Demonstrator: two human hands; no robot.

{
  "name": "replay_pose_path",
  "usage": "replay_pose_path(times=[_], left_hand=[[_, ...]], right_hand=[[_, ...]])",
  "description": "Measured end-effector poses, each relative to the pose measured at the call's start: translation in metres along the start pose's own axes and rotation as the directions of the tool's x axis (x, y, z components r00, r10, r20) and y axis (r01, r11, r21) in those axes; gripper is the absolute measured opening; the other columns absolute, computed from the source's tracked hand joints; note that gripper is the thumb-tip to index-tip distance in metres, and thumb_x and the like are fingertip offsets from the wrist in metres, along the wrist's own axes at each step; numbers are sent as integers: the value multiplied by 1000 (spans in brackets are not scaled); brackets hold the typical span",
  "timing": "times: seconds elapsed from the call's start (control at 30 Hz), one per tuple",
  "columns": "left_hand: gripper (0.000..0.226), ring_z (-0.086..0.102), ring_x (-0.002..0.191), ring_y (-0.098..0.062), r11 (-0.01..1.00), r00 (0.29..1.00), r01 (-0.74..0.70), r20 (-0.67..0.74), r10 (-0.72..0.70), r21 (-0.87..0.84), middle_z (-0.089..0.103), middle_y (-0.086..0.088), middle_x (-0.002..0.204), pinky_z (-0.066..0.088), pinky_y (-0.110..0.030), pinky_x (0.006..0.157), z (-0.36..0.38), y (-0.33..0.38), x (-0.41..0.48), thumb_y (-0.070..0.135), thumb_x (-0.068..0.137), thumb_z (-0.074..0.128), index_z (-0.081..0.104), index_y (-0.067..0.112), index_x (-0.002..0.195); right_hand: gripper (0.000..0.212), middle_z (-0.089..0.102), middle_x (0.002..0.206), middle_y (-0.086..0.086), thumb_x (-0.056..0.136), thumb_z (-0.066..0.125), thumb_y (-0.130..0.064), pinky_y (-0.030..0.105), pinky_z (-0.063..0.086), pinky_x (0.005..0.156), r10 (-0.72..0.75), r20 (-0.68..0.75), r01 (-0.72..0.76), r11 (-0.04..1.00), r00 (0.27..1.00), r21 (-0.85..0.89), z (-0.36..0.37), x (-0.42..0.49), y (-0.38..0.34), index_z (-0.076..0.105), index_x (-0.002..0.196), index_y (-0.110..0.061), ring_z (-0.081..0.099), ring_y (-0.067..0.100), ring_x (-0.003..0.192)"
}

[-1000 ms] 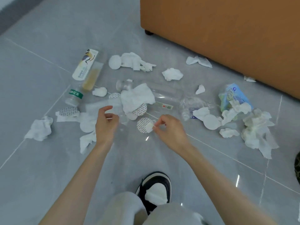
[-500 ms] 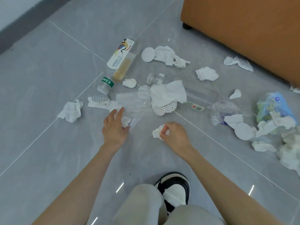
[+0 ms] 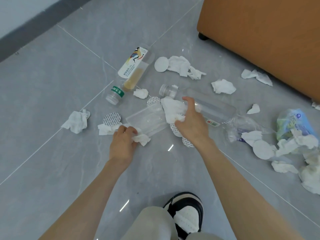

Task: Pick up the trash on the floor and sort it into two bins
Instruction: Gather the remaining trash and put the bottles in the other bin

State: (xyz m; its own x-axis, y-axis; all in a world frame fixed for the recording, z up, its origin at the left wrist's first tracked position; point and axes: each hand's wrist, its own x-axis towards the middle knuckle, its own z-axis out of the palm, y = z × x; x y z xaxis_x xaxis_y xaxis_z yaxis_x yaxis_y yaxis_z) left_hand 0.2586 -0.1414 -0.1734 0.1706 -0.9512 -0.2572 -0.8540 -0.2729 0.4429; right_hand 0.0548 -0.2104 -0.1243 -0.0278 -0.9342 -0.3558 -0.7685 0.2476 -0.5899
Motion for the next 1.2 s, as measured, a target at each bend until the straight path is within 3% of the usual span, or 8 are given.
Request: replay_pose_path(times=[0.23,0.43,0.7,0.8,0.87,1.0,1.1,1.2], left_hand=[[21,45,103,-22,994,993,-98,70,94,56,44,-6,110,49,-40,73,6,6,-11,18,83,67,61,13,103],[12,51,96,-32,975,977,-202,-47,207,94,50,-12,109,44,-36,61,8,12,-15,3,79,65,65,5,91],[39,38,126,-14,907,963,-248,-189,193,-341,41,1,141,37,-28,103,-21,47,-12,0,90,50,45,8,128],[42,40,120,-4,861,973,-229,-124,193,-454,46,6,133,37,-21,96,-24,62,-16,8,93,50,42,15,133],[17,31,127,3,871,938,-343,-74,340,-351,38,3,144,34,-22,100,-16,63,-16,9,91,52,53,13,107],[13,0,146,-20,905,868,-405,256,425,-126,11,-6,158,12,-30,116,11,61,-18,21,87,59,59,9,92],[22,-12,145,-25,914,796,-404,510,327,45,-8,-5,159,7,-39,118,21,68,-22,29,86,58,63,14,101],[24,-7,145,-24,884,760,-453,569,315,116,-12,0,158,5,-41,117,27,78,-26,28,83,57,67,18,103]], right_hand=[[34,64,110,9,92,51,-22,33,43,79,23,-70,-43,952,997,-302,28,-10,31,49,126,-16,58,29,104],[19,65,97,11,91,54,-18,26,34,65,77,-76,-77,997,994,0,18,-16,43,64,101,-6,60,28,92],[31,56,73,8,86,65,-22,29,35,57,69,22,-72,965,997,253,-78,-18,43,63,83,8,50,17,65],[33,62,81,18,85,66,-21,29,38,65,100,170,-142,955,980,258,-93,-21,58,61,97,10,54,18,73],[35,63,97,24,84,68,-20,31,41,69,139,211,-185,958,967,218,-93,-24,70,60,100,9,56,20,78],[27,51,80,16,79,74,-20,30,35,65,197,272,-219,974,942,51,-82,-27,89,58,78,2,51,22,76],[24,46,126,5,79,74,-25,27,35,84,209,305,-186,977,929,-102,-62,-33,100,65,87,-4,49,21,118],[18,35,140,1,77,76,-26,20,25,88,153,234,-132,986,960,-103,-38,-41,107,67,85,-13,35,25,127]])
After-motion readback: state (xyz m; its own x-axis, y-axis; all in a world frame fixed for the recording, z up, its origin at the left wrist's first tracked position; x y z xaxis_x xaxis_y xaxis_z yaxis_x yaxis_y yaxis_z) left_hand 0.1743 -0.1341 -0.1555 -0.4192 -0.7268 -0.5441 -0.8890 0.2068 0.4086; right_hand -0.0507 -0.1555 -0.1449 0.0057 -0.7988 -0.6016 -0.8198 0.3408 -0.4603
